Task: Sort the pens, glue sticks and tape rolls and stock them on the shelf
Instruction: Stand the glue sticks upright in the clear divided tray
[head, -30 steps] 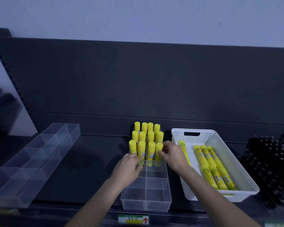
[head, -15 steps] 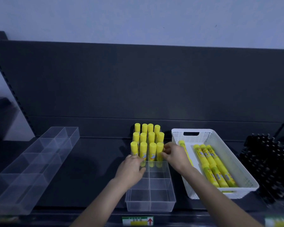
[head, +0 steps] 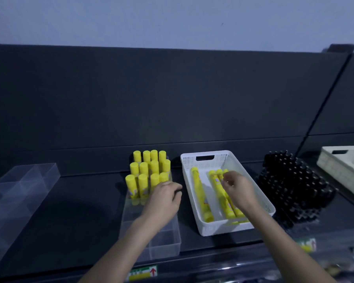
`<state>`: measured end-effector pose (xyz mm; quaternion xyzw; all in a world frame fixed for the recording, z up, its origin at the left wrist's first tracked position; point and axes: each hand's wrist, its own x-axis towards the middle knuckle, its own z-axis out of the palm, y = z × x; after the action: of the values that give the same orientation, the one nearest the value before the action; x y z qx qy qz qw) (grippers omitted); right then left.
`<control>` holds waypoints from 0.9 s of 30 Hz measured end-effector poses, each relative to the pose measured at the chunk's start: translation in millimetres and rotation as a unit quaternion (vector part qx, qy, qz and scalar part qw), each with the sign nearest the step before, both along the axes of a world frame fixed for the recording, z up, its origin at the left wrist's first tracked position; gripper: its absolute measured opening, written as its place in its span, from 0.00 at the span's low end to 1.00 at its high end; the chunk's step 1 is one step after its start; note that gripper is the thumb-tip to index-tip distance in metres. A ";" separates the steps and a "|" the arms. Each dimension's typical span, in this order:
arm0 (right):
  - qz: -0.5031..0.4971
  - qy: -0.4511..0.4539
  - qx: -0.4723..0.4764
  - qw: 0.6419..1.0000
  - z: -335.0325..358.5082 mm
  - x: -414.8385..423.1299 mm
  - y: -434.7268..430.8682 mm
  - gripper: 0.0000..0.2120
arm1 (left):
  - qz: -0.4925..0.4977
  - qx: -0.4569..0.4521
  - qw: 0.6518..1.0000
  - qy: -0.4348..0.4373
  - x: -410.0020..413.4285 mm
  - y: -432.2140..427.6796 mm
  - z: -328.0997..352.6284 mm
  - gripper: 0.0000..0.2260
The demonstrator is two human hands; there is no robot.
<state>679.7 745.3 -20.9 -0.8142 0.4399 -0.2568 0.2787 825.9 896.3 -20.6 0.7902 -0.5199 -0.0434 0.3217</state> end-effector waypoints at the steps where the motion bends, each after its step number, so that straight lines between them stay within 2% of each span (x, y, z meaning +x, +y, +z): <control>1: -0.006 0.032 0.000 0.999 -0.7 -8.8 -9.0 0.11 | 0.003 -0.003 1.000 0.007 -8.1 -8.5 1.2 0.12; 5: 0.041 0.180 0.015 0.983 -5.9 -31.3 -34.8 0.16 | 0.013 0.029 0.999 0.044 -41.2 -51.7 -0.9 0.15; 8: 0.093 0.255 0.034 0.962 -11.8 -36.1 -42.7 0.17 | 0.032 0.150 0.987 0.039 -60.8 -80.9 -7.7 0.16; 10: 0.115 0.295 0.050 0.947 -15.4 -35.7 -44.6 0.16 | 0.048 0.241 0.969 0.022 -70.6 -91.6 -9.4 0.13; 14: 0.140 0.324 0.073 0.933 -14.3 -32.9 -45.1 0.17 | 0.069 0.354 0.933 -0.007 -81.0 -105.7 -18.5 0.13; 18: 0.168 0.342 0.101 0.919 -18.3 -28.3 -49.1 0.16 | 0.107 0.328 0.935 0.086 -75.1 -113.3 -30.8 0.16; 20: 0.178 0.341 0.128 0.914 -20.4 -27.3 -52.5 0.12 | 0.121 0.295 0.924 0.211 -68.0 -115.4 -36.3 0.12; 23: 0.163 0.306 0.188 0.919 -22.7 -26.5 -57.0 0.18 | 0.128 0.226 0.875 0.408 -64.8 -117.0 -36.0 0.11; 25: 0.149 0.274 0.213 0.926 -24.3 -26.0 -60.2 0.21 | 0.115 0.202 0.862 0.451 -64.9 -118.4 -35.6 0.11; 27: 0.149 0.248 0.243 0.926 -26.2 -25.5 -62.5 0.22 | 0.114 0.190 0.863 0.454 -63.8 -119.1 -36.4 0.13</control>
<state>654.3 682.9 -47.1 -0.8152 0.4177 0.1128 0.3851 762.2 777.2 -57.0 0.7825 -0.2044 -0.4582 0.3688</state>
